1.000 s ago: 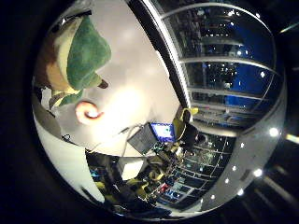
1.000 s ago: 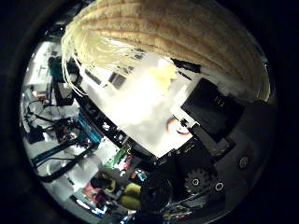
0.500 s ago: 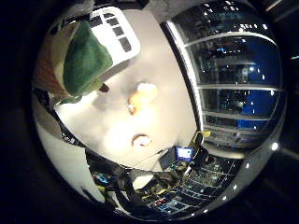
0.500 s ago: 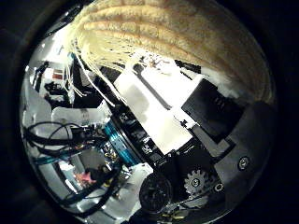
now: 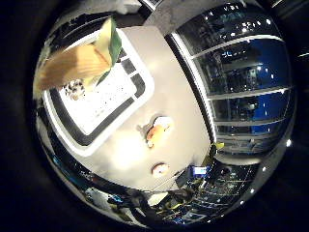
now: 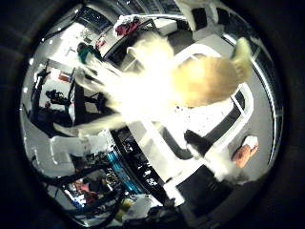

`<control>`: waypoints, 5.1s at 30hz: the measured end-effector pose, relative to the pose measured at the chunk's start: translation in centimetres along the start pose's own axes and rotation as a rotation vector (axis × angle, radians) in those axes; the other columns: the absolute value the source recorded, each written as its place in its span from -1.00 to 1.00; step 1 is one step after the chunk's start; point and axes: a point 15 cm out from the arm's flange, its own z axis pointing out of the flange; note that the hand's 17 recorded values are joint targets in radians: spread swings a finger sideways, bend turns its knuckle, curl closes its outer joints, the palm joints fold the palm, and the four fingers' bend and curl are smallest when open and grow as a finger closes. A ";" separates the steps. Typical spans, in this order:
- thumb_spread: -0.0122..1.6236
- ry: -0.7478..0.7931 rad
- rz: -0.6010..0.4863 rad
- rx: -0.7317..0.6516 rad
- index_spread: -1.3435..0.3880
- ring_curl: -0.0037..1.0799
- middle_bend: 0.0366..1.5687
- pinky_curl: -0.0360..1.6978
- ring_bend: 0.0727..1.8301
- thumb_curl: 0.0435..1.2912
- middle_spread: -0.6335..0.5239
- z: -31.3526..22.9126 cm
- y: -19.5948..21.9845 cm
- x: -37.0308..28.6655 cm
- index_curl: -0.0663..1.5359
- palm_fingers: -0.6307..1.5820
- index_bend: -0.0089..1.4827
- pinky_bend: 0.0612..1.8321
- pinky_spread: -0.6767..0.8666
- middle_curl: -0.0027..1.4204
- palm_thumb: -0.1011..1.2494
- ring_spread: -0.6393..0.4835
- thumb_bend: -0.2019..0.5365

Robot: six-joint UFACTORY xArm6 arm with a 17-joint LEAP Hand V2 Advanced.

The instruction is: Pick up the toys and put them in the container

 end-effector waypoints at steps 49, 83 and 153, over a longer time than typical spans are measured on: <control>0.12 0.156 0.380 -0.469 0.04 -0.61 -0.81 -0.65 -0.87 -0.43 0.05 12.5 51.1 29.6 -0.44 -0.25 -0.71 -0.68 0.43 -0.59 0.37 0.34 -0.53; 0.07 0.136 0.389 -0.494 0.04 -0.19 -0.18 -0.54 -0.21 -0.45 -0.39 20.1 55.3 29.5 -0.50 0.64 -0.69 -0.28 -0.49 -0.28 0.53 -0.39 -0.48; 0.12 -0.067 0.103 -0.105 0.00 -0.48 -0.74 -0.41 -0.56 -0.55 0.00 1.2 11.4 2.8 -0.46 -0.36 -0.77 -0.49 0.51 -0.45 0.13 0.22 -0.53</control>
